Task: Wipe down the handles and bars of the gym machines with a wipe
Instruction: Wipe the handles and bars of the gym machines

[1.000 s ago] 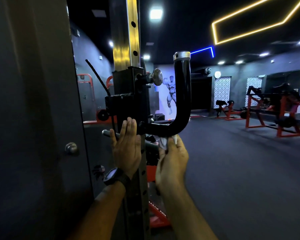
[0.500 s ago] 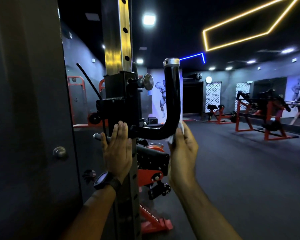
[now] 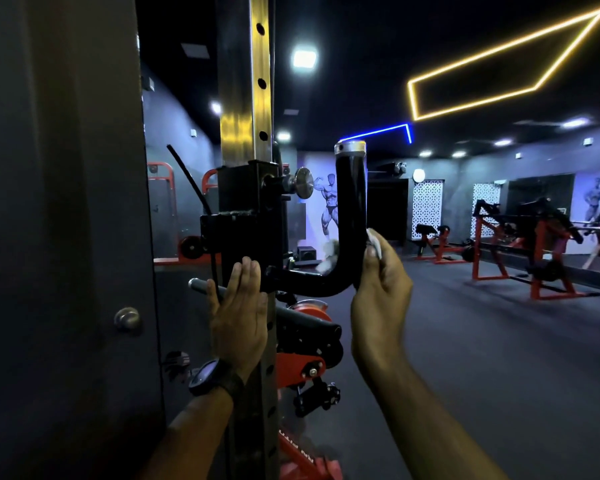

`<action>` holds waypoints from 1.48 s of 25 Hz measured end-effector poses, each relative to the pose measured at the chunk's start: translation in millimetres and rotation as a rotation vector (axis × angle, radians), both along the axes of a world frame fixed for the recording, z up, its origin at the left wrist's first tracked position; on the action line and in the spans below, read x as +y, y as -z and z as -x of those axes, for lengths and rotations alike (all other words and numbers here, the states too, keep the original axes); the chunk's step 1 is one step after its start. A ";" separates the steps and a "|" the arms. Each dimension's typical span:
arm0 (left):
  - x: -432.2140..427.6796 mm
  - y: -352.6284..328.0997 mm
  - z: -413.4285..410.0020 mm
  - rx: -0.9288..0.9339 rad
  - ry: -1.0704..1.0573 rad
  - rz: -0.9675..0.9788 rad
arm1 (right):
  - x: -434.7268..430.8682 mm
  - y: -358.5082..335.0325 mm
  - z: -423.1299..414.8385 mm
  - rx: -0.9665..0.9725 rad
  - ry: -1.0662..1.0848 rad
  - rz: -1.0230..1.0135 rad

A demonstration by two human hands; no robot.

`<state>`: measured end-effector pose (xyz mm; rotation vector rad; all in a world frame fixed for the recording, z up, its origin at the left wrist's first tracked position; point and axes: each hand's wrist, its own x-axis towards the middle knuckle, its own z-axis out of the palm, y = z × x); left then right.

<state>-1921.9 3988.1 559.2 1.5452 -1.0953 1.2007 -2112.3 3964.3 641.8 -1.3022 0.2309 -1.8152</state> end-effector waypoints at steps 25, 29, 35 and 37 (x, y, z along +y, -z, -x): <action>-0.5 0.0 0.9 -0.012 -0.010 -0.022 | -10.9 -54.9 0.0 0.013 0.280 0.223; 0.8 -2.4 -0.4 -0.022 -0.012 -0.028 | -19.3 -42.5 4.4 0.142 0.542 0.448; 1.2 -2.4 3.6 -0.018 -0.002 -0.003 | -29.0 34.0 33.0 0.519 0.943 1.145; 3.0 -2.6 3.5 -0.016 0.001 -0.015 | -33.4 34.6 37.3 0.633 1.025 1.311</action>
